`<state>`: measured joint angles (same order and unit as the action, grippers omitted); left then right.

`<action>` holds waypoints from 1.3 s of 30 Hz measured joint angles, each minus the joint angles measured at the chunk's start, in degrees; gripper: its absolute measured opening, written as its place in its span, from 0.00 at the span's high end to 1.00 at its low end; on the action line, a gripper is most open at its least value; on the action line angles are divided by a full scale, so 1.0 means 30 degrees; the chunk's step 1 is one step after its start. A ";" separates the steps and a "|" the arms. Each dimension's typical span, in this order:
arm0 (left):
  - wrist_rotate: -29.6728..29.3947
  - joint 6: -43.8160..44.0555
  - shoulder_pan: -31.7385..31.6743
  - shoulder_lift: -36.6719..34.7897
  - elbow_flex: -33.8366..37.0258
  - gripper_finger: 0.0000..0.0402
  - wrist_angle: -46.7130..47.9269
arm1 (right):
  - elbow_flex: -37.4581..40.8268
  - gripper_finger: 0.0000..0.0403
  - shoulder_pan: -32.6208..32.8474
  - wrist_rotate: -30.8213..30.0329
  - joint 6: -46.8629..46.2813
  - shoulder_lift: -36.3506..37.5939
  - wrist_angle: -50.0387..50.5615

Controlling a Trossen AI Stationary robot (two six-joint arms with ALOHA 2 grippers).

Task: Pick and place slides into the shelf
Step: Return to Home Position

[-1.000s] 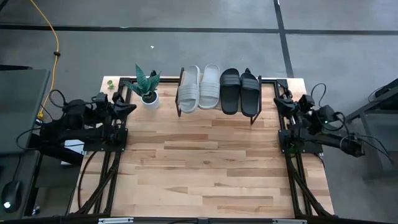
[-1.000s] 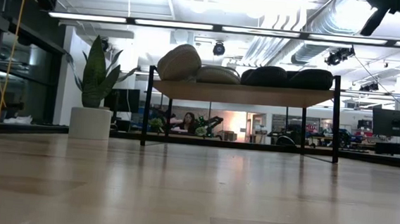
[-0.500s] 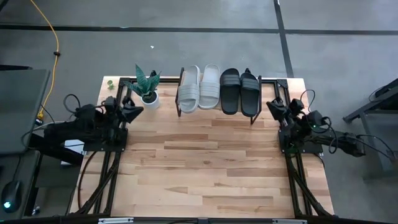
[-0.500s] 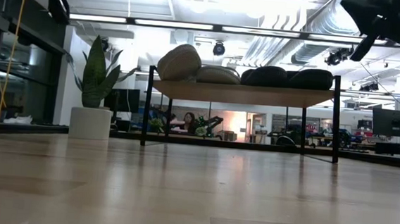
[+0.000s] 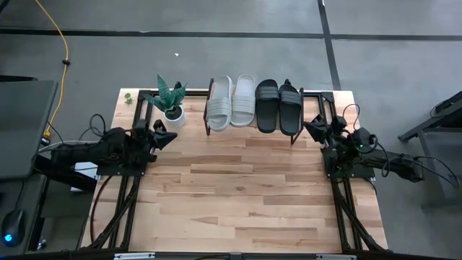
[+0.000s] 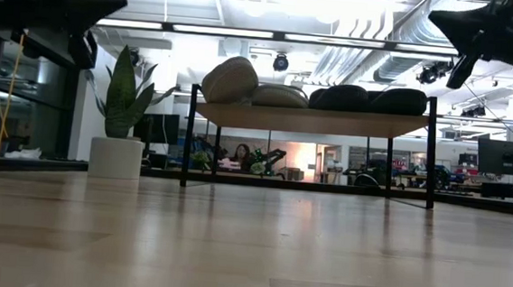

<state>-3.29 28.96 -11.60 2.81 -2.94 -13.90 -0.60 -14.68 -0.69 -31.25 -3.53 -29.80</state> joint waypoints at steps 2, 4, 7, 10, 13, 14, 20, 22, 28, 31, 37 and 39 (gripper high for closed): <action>0.0000 0.0036 0.0000 -0.0007 0.0302 1.00 -0.0024 | 0.0000 1.00 0.0000 0.0054 -0.0014 0.0000 0.0492; -0.0015 0.0185 0.0000 -0.0007 0.0667 1.00 -0.0005 | 0.0000 1.00 0.0000 0.0045 -0.0116 0.0000 0.0931; -0.0124 0.0453 0.0000 0.0022 0.0831 1.00 0.0825 | 0.0000 1.00 0.0000 0.0021 -0.0443 0.0000 0.1437; -0.0131 0.0493 0.0000 0.0007 0.0824 1.00 0.1188 | 0.0000 1.00 0.0000 0.0036 -0.0458 0.0000 0.1754; -0.0131 0.0486 0.0000 0.0014 0.0824 1.00 0.1280 | 0.0000 1.00 0.0000 0.0081 -0.0459 0.0000 0.1832; -0.0131 0.0431 0.0000 0.0008 0.0824 1.00 0.1290 | 0.0000 1.00 0.0000 0.0142 -0.0462 0.0000 0.1991; 0.0402 -0.1003 0.0000 0.0015 0.0816 1.00 0.2221 | 0.0000 1.00 -0.0007 0.1159 -0.0465 0.0001 0.4230; 0.0812 -0.2265 0.0000 0.0015 0.0816 1.00 0.2624 | 0.0000 1.00 -0.0003 0.2088 -0.0008 0.0000 0.4972; 0.1399 -0.4723 0.0000 0.0022 0.0802 1.00 0.3632 | 0.0000 1.00 -0.0006 0.4425 0.4035 0.0007 0.5561; 0.1422 -0.4716 0.0000 0.0022 0.0802 1.00 0.4412 | 0.0000 1.00 0.0000 0.5413 0.6908 0.0007 0.5804; 0.1406 -0.5957 0.0000 0.0022 0.0802 1.00 0.4435 | 0.0000 1.00 -0.0007 0.4799 0.7425 0.0007 0.7771; 0.1392 -0.6427 0.0000 0.0045 0.0802 1.00 0.4435 | 0.0000 1.00 0.0000 0.4830 0.7432 0.0004 0.8557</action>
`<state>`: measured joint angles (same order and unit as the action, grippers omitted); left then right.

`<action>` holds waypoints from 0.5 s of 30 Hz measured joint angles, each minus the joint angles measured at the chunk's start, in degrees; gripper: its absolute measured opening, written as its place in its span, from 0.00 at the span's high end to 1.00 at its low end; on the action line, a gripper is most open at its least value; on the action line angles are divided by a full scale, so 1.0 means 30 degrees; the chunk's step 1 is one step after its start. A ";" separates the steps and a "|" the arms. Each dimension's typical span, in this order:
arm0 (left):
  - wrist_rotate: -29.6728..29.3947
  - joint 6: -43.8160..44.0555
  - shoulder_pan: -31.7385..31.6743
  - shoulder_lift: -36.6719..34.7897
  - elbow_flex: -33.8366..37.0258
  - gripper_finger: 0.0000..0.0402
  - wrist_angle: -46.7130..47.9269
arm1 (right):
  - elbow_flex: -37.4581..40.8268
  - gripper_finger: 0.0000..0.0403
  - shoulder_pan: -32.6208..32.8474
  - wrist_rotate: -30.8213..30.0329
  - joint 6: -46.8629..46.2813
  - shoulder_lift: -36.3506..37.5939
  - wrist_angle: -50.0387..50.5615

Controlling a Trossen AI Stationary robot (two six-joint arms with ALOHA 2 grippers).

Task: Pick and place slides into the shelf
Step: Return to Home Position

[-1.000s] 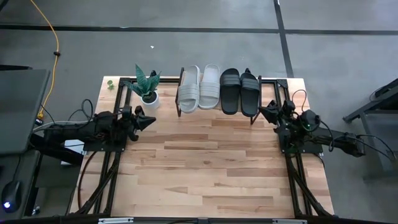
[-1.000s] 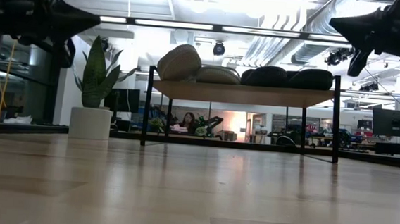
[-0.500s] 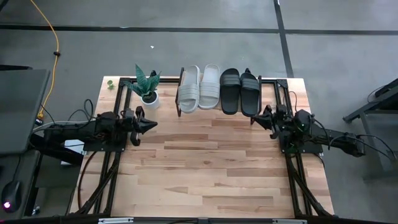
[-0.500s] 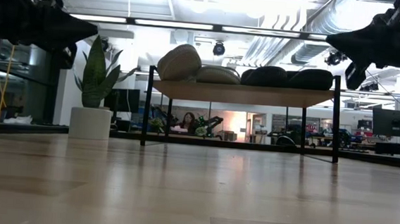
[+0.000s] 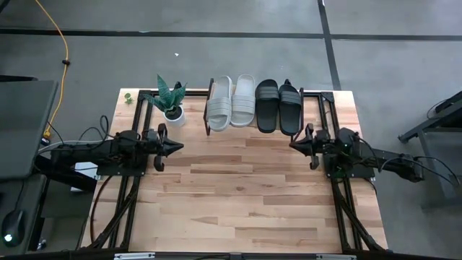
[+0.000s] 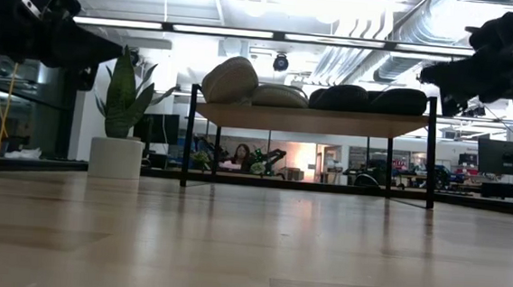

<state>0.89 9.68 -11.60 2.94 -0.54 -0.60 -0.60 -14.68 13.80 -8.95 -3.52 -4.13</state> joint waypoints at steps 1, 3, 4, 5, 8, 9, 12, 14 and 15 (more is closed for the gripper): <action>-0.0005 -0.0218 0.0000 0.0078 0.0000 1.00 -0.0005 | 0.0000 1.00 0.0000 -0.0007 0.0002 -0.0003 0.0273; -0.0007 -0.0710 0.0000 0.0188 0.0000 1.00 0.0007 | 0.0000 1.00 0.0000 -0.0015 0.0039 0.0003 0.0455; -0.0007 -0.1055 0.0000 0.0241 -0.0003 1.00 -0.0015 | 0.0000 1.00 0.0000 -0.0036 0.0191 0.0003 0.0455; -0.0007 -0.1340 0.0000 0.0299 0.0000 1.00 -0.0010 | 0.0005 1.00 0.0000 -0.0104 0.0488 0.0003 0.0455; -0.0058 -0.1767 0.0000 0.0455 -0.0007 1.00 -0.0011 | 0.0007 1.00 0.0000 -0.0423 0.1157 0.0003 0.0497; -0.0087 -0.1786 0.0000 0.0472 -0.0007 1.00 -0.0022 | 0.0007 1.00 -0.0006 -0.0583 0.1198 0.0003 0.0516; -0.0090 -0.1731 0.0000 0.0487 -0.0007 1.00 -0.0015 | 0.0007 1.00 -0.0003 -0.1099 0.0996 0.0003 0.0591; -0.0087 -0.1725 0.0000 0.0487 -0.0007 1.00 -0.0015 | 0.0007 1.00 -0.0007 -0.1275 0.0545 0.0003 0.0615; -0.0087 -0.1700 0.0000 0.0487 -0.0007 1.00 -0.0015 | 0.0007 1.00 0.0000 -0.1274 0.0495 0.0003 0.0615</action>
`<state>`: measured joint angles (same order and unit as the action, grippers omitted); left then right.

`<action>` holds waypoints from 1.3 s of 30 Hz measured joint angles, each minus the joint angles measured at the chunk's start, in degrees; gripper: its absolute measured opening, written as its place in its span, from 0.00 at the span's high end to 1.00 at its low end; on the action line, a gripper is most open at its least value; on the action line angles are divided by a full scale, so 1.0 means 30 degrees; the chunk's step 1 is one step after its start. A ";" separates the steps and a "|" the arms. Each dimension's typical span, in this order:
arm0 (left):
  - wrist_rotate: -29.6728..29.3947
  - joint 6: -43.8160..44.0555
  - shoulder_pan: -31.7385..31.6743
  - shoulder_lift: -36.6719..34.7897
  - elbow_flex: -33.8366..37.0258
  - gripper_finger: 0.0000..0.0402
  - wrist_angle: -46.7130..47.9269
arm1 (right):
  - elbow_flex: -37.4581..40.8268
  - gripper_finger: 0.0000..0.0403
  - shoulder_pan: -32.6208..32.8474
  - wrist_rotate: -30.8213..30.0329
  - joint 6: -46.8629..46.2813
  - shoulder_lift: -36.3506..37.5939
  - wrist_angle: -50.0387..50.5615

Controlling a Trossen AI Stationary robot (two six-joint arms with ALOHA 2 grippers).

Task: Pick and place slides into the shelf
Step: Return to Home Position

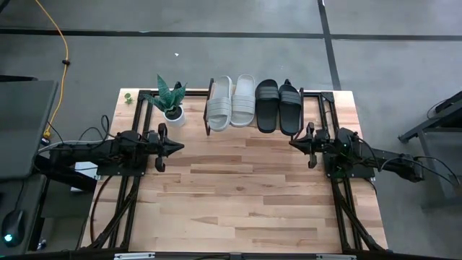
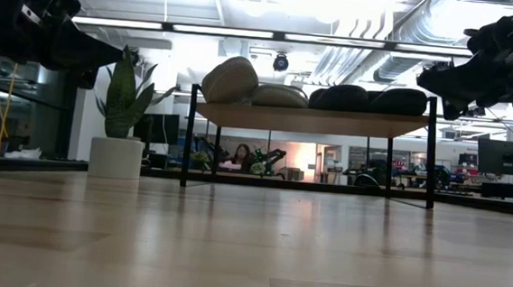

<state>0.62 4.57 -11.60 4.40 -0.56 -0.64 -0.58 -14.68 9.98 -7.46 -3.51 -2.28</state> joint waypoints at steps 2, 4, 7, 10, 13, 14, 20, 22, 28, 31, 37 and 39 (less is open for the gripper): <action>0.0015 0.0125 0.0000 0.0000 0.0000 1.00 0.0000 | 0.0000 1.00 -0.0001 -0.0034 0.0000 0.0000 0.0000; 0.0023 0.0118 0.0000 0.0000 0.0000 1.00 0.0000 | 0.0000 1.00 -0.0003 -0.0315 0.0046 0.0000 -0.0001; 0.0007 0.0118 -0.0004 0.0000 0.0000 1.00 0.0000 | 0.0000 1.00 -0.0003 -0.0659 0.0403 0.0000 -0.0003; 0.0000 0.0125 0.0000 0.0000 0.0000 1.00 0.0000 | 0.0000 1.00 0.0000 -0.0671 0.0503 0.0000 0.0000; -0.0007 0.0123 0.0000 0.0000 0.0000 1.00 0.0000 | 0.0000 1.00 0.0000 -0.0664 0.0470 0.0000 0.0000; -0.0007 0.0118 -0.0003 0.0000 0.0000 1.00 0.0000 | 0.0000 1.00 0.0000 -0.0664 0.0499 0.0000 0.0000; -0.0049 0.0120 0.0000 0.0000 0.0000 1.00 0.0000 | 0.0000 1.00 -0.0007 -0.0664 0.0495 0.0000 0.0000; -0.0058 0.0123 -0.0001 0.0000 0.0000 1.00 -0.0004 | 0.0000 1.00 -0.0005 -0.0664 0.0495 0.0000 0.0007; -0.0058 0.0125 -0.0002 0.0000 0.0000 1.00 -0.0007 | 0.0000 1.00 -0.0007 -0.0657 0.0496 0.0000 0.0007; -0.0058 0.0125 0.0000 0.0000 0.0000 1.00 -0.0007 | 0.0000 1.00 0.0000 -0.0657 0.0495 0.0000 0.0007; -0.0058 0.0125 -0.0001 0.0000 0.0000 1.00 -0.0007 | 0.0000 1.00 -0.0001 -0.0657 0.0495 0.0000 0.0007; -0.0058 0.0125 0.0000 0.0000 0.0000 1.00 -0.0007 | 0.0000 1.00 -0.0004 -0.0653 0.0499 0.0000 0.0007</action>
